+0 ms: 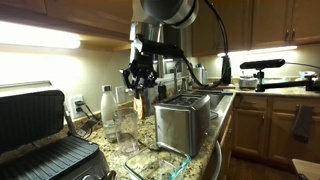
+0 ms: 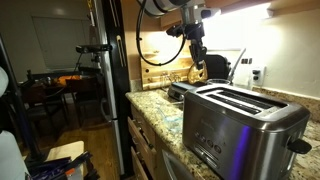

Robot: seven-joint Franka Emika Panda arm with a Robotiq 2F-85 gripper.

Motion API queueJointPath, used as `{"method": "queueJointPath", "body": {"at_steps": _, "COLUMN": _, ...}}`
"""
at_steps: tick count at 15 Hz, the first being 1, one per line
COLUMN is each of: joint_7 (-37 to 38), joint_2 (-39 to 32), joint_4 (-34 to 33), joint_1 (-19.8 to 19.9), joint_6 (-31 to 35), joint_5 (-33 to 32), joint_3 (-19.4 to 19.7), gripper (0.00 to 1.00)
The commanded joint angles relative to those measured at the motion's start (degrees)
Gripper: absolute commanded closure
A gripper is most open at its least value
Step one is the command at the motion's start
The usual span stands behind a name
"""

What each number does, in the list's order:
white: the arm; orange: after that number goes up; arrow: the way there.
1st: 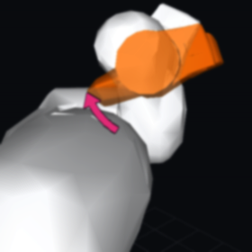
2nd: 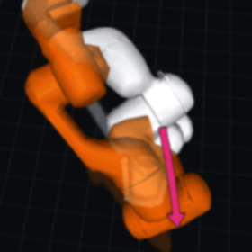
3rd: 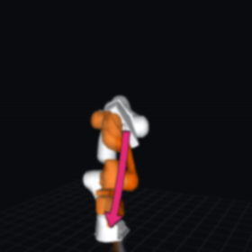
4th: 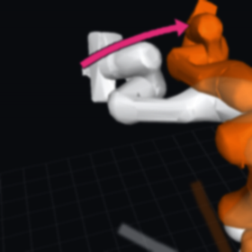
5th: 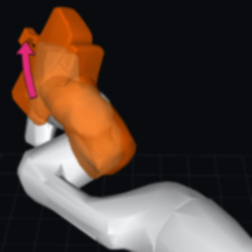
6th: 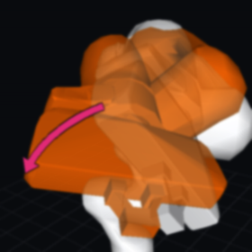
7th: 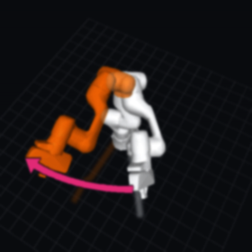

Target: Put the slice of bread in the toaster

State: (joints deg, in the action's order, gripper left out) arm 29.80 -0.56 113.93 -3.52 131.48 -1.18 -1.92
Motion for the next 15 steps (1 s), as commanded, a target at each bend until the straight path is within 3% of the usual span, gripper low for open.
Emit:
{"method": "queueJointPath", "body": {"at_steps": 1, "joint_7": 9.2, "joint_2": 6.9, "joint_4": 4.9, "joint_1": 1.5, "joint_6": 2.0, "joint_5": -5.0, "joint_3": 0.7, "gripper": 0.91}}
{"method": "queueJointPath", "body": {"at_steps": 6, "joint_7": 21.2, "joint_2": 11.9, "joint_4": 6.4, "joint_1": 5.8, "joint_6": 1.2, "joint_5": -12.4, "joint_3": 0.9, "gripper": 0.91}}
{"method": "queueJointPath", "body": {"at_steps": 15, "joint_7": 37.7, "joint_2": 16.7, "joint_4": 11.1, "joint_1": 10.7, "joint_6": -2.2, "joint_5": -19.3, "joint_3": 0.1, "gripper": 0.91}}
